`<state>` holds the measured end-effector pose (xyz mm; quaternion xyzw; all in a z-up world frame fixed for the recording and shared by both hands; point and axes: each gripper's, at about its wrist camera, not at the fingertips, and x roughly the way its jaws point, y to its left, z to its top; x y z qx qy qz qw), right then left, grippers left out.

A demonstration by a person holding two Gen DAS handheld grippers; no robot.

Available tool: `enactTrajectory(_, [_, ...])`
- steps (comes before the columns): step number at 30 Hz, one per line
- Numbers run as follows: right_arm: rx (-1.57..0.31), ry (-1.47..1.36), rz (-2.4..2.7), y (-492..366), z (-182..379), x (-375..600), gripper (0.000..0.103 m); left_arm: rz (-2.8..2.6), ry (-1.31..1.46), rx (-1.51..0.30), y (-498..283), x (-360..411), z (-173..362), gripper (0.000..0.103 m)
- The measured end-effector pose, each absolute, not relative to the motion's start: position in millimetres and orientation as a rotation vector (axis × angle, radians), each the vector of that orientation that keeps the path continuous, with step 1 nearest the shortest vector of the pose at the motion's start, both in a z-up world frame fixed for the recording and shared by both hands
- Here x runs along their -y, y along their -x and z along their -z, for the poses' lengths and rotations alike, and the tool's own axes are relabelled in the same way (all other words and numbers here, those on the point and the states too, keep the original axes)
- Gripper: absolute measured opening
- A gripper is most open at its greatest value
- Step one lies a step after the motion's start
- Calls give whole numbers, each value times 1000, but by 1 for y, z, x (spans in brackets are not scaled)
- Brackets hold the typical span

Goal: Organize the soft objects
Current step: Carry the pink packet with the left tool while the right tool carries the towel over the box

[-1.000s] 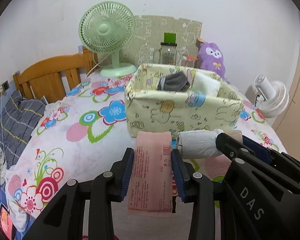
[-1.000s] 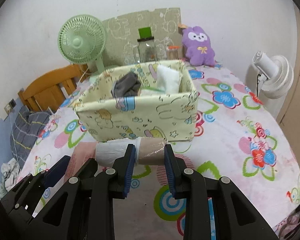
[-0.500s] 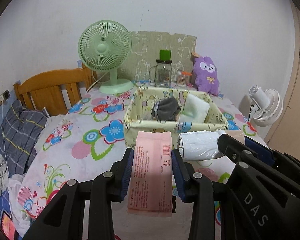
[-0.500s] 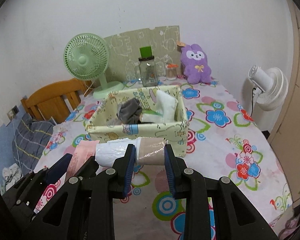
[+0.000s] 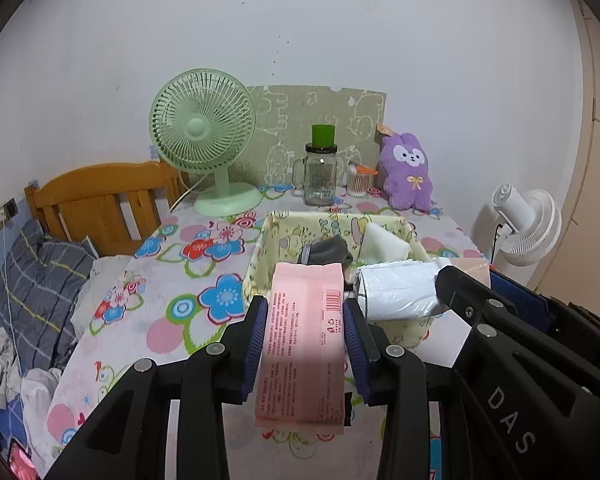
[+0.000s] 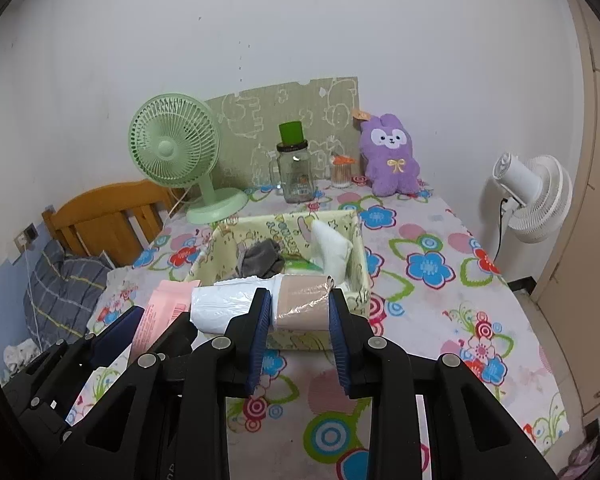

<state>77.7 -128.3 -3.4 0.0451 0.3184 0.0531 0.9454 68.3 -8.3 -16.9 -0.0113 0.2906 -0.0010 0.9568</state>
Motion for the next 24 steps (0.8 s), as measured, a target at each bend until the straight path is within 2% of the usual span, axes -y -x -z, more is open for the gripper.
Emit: enactTrajectory(24, [-612, -88, -106, -128, -8, 130, 32, 1, 1, -549, -116, 14, 3, 39])
